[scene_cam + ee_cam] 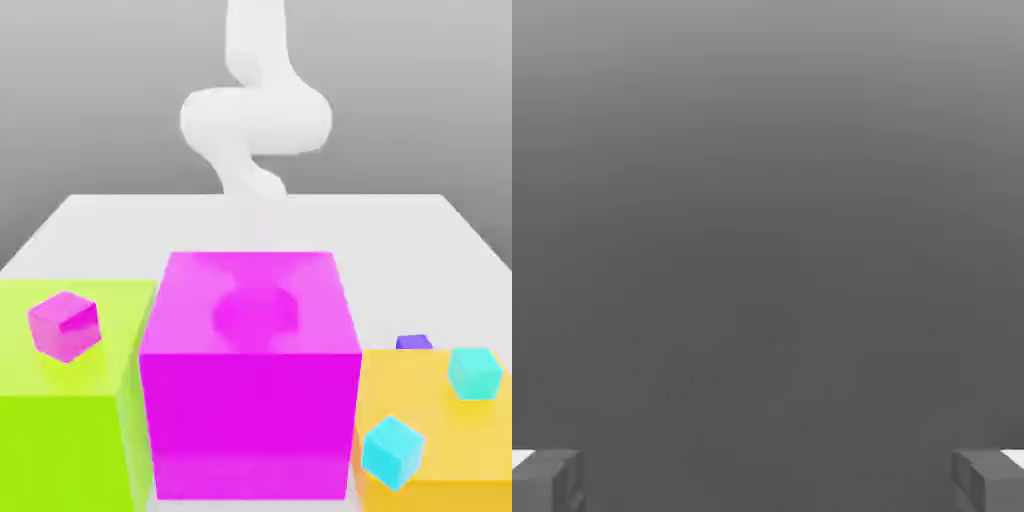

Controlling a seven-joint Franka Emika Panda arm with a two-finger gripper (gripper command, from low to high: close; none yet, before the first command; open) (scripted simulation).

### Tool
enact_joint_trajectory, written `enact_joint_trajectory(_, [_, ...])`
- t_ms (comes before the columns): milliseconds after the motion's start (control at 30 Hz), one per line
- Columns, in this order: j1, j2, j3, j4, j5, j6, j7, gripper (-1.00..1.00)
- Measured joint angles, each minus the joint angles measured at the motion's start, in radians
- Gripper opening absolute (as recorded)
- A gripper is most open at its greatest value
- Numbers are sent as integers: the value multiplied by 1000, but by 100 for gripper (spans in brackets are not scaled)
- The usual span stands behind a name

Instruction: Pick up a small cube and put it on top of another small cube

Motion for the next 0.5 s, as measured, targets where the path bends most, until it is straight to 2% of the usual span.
enact_joint_trajectory(500, [163,240,82,-143,-210,129,-458,0])
